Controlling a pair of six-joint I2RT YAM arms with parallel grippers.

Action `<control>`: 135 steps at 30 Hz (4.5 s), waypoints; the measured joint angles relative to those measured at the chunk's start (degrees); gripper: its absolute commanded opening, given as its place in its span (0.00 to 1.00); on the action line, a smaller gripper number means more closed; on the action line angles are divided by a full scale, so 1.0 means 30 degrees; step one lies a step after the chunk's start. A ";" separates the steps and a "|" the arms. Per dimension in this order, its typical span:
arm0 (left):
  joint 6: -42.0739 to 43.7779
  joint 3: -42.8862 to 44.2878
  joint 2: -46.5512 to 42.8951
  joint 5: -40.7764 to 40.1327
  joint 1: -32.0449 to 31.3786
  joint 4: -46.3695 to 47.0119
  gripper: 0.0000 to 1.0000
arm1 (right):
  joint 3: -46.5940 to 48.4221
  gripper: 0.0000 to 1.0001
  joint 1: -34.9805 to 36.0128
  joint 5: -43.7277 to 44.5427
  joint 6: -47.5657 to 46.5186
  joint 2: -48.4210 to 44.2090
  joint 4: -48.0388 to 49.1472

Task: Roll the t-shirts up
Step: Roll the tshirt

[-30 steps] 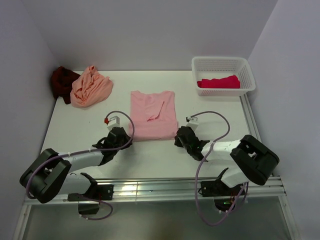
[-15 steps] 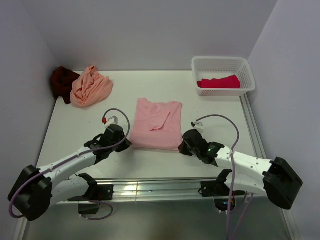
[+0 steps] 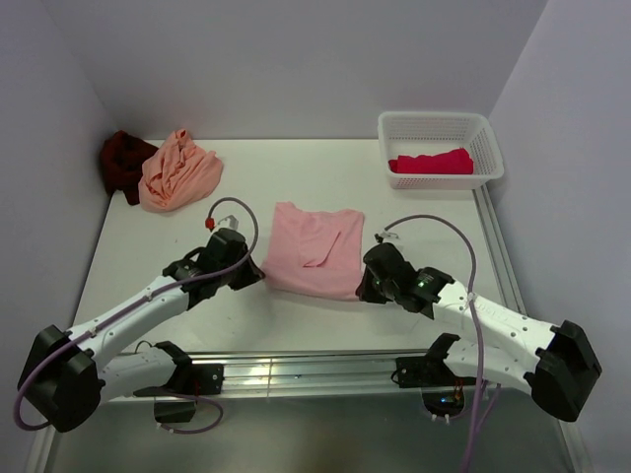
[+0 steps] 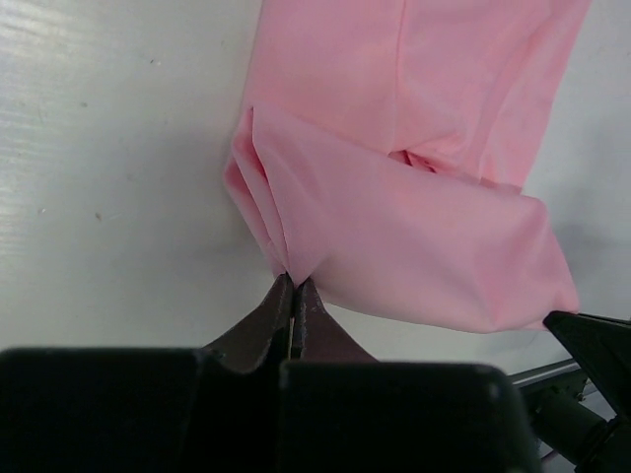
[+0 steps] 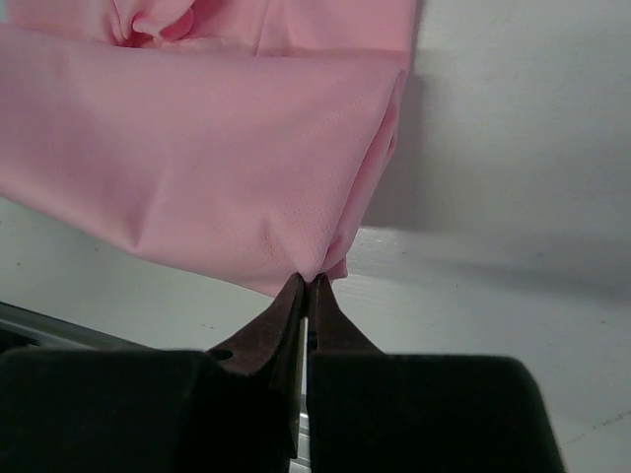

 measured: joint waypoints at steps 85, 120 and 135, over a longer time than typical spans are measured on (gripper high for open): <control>0.0889 -0.1508 0.0889 0.1319 0.1406 0.3461 0.00 | -0.1202 0.00 -0.4204 -0.0270 -0.0670 0.2098 0.4087; -0.3534 -0.3730 -0.2739 -0.0685 -0.3672 -0.0087 0.00 | -0.4182 0.00 0.1064 0.1698 0.4903 -0.1756 0.0073; -0.3526 -0.3198 -0.3657 -0.0342 -0.3614 -0.1406 0.00 | -0.1953 0.00 0.1056 0.1494 0.4262 -0.2266 -0.2470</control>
